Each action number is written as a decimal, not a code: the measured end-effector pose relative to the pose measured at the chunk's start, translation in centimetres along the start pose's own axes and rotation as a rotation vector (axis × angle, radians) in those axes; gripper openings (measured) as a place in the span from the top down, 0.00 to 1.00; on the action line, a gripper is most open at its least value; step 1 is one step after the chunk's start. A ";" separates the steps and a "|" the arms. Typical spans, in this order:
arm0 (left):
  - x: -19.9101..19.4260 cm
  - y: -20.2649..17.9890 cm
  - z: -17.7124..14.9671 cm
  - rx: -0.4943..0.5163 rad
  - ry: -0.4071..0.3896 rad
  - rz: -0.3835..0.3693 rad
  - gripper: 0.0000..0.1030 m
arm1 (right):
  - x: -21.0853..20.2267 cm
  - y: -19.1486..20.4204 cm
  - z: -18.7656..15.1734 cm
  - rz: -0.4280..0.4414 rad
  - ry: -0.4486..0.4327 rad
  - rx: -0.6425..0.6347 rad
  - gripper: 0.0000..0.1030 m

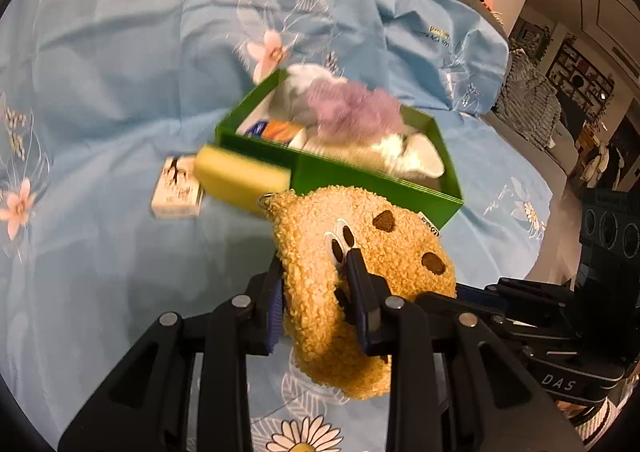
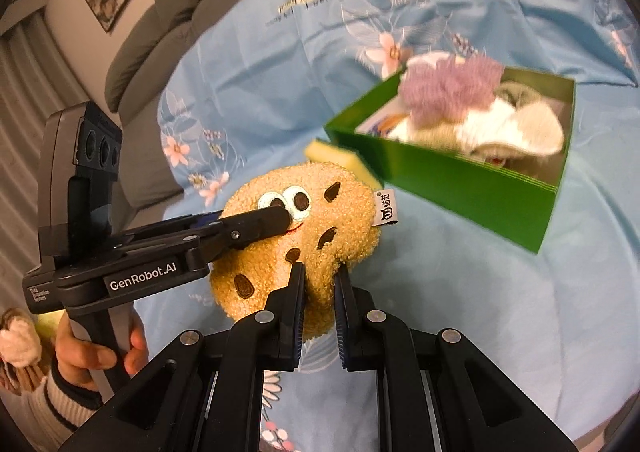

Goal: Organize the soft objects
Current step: 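Carry the cookie plush into the green box and open the right gripper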

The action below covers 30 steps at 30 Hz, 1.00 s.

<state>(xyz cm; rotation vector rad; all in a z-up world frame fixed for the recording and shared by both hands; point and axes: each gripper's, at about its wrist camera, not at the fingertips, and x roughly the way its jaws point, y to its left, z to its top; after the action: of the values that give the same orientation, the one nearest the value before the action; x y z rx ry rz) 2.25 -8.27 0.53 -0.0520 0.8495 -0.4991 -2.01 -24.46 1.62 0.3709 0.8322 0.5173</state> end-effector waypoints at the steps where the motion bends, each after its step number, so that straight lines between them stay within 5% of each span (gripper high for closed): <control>1: -0.1 -0.2 0.3 0.003 -0.005 0.002 0.73 | -0.4 0.0 0.4 0.002 -0.012 -0.003 0.86; 15: 1.1 -2.3 7.9 0.025 -0.059 -0.007 0.73 | -2.3 -2.1 6.7 -0.006 -0.147 -0.032 0.86; 30: 9.7 -2.3 15.9 -0.017 -0.006 -0.023 0.71 | 0.7 -8.7 14.4 -0.118 -0.187 0.000 0.86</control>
<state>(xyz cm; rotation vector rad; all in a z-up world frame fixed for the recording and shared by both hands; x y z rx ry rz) 18.33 -17.06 4.81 -0.0788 0.8480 -0.5134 12.02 -32.75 5.80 0.3624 0.6690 0.3669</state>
